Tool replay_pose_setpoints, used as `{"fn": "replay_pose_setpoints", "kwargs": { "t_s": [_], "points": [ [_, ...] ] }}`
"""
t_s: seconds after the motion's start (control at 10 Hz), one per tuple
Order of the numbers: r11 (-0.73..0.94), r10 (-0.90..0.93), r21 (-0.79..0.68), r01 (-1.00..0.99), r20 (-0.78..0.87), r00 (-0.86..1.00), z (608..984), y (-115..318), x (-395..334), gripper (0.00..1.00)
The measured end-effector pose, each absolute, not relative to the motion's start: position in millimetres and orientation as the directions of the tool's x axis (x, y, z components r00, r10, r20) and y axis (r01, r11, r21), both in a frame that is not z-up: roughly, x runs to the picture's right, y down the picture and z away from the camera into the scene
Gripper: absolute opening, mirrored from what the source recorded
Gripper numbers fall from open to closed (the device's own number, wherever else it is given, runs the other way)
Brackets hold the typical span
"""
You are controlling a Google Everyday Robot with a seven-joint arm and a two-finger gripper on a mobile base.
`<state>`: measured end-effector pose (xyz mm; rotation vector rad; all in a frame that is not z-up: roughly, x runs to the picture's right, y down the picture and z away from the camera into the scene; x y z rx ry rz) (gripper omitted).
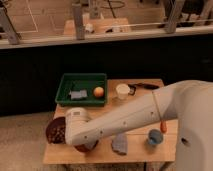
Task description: Wipe red bowl with eraser
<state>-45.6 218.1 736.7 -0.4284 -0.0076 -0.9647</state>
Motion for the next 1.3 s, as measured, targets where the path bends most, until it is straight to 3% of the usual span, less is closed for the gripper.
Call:
{"fn": "replay_pose_setpoints", "kwargs": {
  "t_s": [0.7,1.3],
  "points": [
    [0.503,-0.799,-0.336,0.796,0.171,0.577,767,198,-74,0.0],
    [0.479,-0.817,-0.265,0.837,0.214,0.536,728,214,-87,0.0]
  ]
}}
